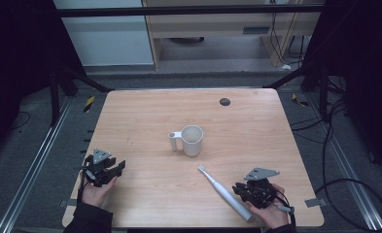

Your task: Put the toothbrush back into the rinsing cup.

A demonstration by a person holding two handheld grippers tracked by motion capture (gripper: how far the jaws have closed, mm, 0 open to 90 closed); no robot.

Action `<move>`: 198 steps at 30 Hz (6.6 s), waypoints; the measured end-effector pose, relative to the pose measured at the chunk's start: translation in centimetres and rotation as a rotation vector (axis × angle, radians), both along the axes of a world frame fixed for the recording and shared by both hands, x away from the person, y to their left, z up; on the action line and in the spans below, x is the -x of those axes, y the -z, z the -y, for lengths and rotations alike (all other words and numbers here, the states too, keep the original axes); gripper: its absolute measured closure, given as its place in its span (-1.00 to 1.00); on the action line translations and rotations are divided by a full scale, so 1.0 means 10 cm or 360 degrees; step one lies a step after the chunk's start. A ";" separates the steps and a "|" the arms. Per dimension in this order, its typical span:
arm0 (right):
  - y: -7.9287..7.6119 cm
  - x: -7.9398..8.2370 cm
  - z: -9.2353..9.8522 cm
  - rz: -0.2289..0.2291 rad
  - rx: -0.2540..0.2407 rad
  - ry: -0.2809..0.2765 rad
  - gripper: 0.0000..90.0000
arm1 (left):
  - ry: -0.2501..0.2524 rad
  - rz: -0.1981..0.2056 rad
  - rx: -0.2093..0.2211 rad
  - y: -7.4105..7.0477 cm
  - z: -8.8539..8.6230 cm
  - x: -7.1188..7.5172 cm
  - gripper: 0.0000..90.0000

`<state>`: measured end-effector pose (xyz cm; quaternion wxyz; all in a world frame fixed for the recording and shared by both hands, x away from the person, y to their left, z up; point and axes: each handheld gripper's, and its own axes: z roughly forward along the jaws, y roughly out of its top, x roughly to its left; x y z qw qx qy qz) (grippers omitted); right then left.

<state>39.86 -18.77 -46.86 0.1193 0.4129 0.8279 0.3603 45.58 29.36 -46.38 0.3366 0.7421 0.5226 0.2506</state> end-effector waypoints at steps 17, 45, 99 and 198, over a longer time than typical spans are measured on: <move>-0.34 -0.26 -0.34 -0.0051 0.0143 -0.0024 0.25 | 0.0016 -0.0002 -0.0041 0.01 0.00 -0.02 0.20; -0.18 -0.46 -0.72 -0.0373 0.0388 -0.0072 0.21 | 0.0035 -0.0022 -0.0065 0.02 0.01 -0.04 0.19; -0.40 -0.43 -0.45 -0.0303 0.0089 0.0105 0.50 | 0.0058 -0.0048 -0.0088 0.04 0.04 -0.05 0.20; -0.79 -1.53 -1.11 0.0661 -0.0692 0.0403 0.50 | 0.0030 0.0005 -0.0085 0.04 0.00 -0.07 0.20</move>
